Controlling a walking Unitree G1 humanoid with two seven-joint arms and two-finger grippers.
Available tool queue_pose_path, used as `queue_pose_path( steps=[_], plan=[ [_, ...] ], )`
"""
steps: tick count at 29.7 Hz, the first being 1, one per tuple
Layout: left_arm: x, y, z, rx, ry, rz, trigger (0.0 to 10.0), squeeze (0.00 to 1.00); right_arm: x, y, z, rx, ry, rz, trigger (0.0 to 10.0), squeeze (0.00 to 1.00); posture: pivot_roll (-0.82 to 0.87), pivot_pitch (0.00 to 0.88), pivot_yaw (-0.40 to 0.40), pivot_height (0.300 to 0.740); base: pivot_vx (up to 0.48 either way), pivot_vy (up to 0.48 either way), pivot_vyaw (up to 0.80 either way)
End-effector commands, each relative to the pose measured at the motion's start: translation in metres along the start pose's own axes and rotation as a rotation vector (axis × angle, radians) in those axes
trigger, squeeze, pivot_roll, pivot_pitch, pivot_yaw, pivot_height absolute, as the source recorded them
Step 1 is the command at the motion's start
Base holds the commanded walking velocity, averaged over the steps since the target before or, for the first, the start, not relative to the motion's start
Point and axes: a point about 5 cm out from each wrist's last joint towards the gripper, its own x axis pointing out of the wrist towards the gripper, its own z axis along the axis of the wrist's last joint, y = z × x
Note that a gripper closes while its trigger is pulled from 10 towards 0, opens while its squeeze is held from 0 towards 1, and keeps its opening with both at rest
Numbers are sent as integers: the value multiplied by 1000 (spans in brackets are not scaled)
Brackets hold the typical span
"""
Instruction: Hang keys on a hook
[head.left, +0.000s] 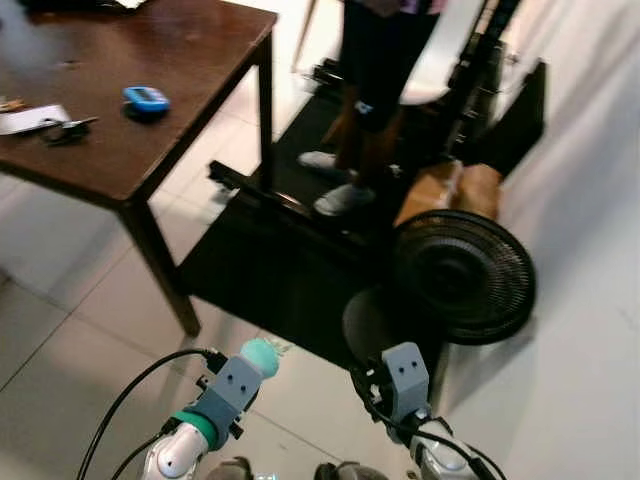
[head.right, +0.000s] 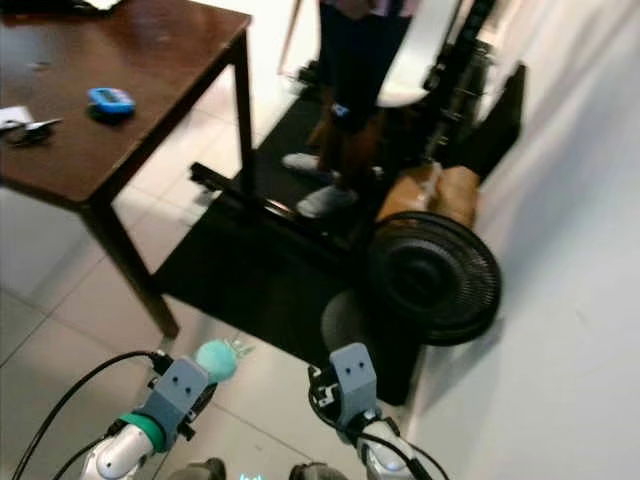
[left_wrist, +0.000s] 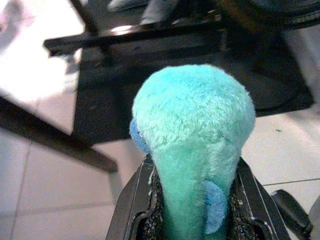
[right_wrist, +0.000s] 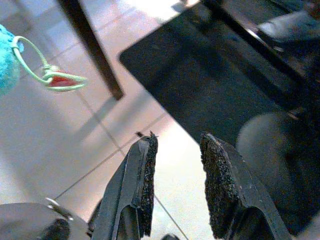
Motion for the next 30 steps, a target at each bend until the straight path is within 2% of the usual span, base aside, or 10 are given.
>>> queue_pose_path(
  steps=[1,30],
  plan=[
    [-4,-8,-10,-4,46,-19,10000,0,-8,-2,-13,13,58,-17,10000,0,-38,140,-37,740,0,0,794],
    [0,-7,-5,-1,36,-9,10000,0,-8,4,-20,5,85,-2,10000,0,-17,153,-36,740,0,0,795]
  ],
)
